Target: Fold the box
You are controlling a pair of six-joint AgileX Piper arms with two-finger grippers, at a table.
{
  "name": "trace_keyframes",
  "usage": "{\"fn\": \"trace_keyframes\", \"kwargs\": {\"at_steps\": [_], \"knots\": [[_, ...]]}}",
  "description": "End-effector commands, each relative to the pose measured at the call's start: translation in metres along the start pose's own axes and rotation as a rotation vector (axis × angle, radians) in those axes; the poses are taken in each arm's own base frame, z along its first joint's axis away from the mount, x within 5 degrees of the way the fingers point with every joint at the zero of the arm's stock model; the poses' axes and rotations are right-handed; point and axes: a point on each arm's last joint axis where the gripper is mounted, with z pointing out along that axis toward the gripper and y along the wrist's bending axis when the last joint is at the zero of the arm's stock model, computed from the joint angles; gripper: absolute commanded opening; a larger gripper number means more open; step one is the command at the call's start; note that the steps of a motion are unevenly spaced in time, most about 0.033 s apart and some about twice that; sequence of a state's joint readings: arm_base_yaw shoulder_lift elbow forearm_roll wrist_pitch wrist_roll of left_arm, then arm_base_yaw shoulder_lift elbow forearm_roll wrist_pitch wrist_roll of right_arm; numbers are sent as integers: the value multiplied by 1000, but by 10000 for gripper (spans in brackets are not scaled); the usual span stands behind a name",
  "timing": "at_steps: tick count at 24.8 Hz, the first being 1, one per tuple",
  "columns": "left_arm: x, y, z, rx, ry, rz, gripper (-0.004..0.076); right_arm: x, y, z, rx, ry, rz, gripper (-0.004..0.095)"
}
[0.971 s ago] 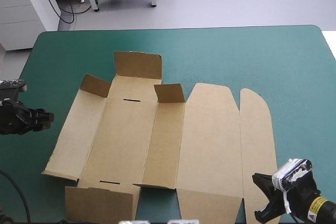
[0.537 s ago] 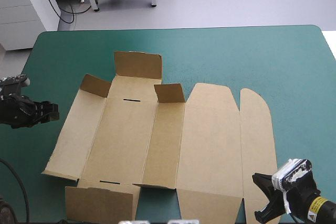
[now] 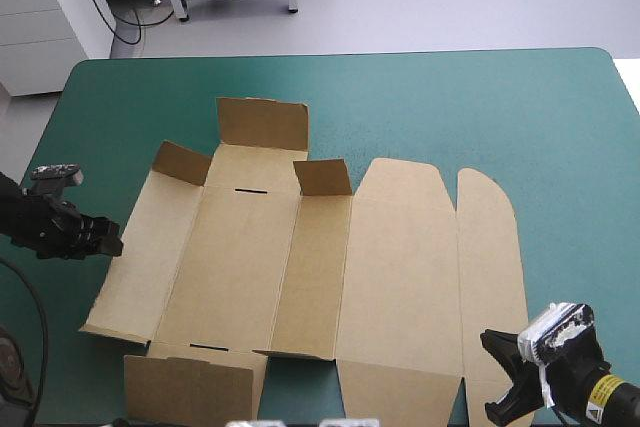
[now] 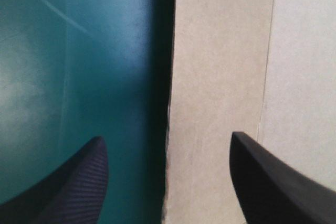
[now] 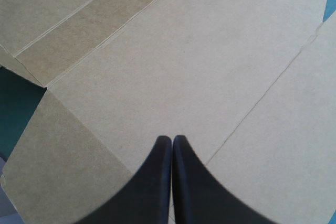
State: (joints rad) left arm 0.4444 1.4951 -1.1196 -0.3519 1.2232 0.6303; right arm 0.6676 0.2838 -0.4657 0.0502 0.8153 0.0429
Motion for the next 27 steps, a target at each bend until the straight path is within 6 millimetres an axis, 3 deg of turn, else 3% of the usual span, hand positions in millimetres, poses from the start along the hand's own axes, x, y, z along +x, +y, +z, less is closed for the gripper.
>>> {"fn": "trace_keyframes", "kwargs": {"at_steps": [1, 5, 12, 22, 24, 27], "knots": [[-2, -7, -1, 78, 4, -15, 474, -13, 1, -4, -3, -87, -6, -16], [-8, -7, 10, 168, -2, -63, 474, -13, 1, -4, -3, -87, -6, -16], [21, -10, 44, 238, 128, -117, 475, -13, 1, -4, -3, -87, -6, -16], [32, -18, 57, 317, 151, -172, 472, -13, 1, -4, -2, -87, -26, -16], [36, -18, 60, 321, 164, -166, 432, -13, 1, -4, -2, -87, -27, -16], [38, -17, 61, 306, 180, -156, 291, -13, 1, -4, -2, -89, -29, -16]]}}
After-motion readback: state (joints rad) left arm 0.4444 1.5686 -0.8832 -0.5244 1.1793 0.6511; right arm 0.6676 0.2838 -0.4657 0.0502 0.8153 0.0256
